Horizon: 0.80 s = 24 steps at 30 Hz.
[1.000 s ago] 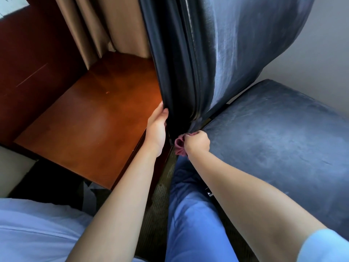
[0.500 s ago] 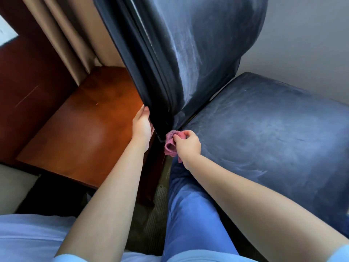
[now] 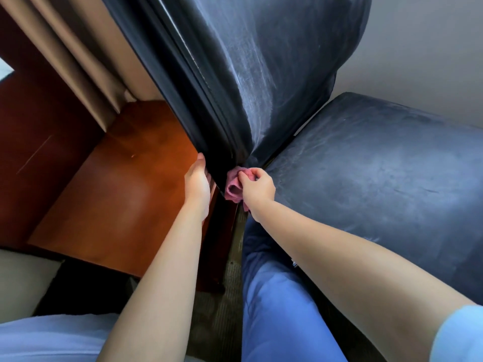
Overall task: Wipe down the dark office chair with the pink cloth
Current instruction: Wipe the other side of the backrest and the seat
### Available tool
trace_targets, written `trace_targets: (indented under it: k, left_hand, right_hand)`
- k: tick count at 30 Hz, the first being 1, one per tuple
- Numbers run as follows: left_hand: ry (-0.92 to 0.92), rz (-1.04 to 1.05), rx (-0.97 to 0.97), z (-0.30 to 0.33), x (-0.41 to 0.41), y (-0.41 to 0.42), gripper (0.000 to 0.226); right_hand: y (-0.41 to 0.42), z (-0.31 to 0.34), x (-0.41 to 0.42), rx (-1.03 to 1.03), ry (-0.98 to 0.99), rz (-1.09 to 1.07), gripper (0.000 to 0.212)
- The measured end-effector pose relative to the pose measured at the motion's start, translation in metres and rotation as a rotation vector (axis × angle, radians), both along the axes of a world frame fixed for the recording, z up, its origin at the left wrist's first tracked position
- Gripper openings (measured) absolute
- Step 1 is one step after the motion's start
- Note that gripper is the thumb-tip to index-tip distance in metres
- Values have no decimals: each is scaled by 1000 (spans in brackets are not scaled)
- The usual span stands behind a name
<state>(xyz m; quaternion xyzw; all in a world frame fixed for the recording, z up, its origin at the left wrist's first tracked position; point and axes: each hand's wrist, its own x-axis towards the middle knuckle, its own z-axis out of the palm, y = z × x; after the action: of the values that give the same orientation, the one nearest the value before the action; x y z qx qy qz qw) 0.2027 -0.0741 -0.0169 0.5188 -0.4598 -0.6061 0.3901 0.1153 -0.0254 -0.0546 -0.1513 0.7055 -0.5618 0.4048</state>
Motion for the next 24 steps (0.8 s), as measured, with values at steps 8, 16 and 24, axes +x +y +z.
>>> trace_targets:
  k: [8,16,24]
  left_hand:
    - [9,-39,-1,-18,3,-9,45]
    - [47,-40,54,-8,7,-5,45]
    - [44,-50,60,1,24,21,42]
  right_hand:
    - [-31,-11,9,99,172,-33,10]
    - [-32,16,-13,367,349,181,30]
    - [42,-3,-25,356,319,127,20]
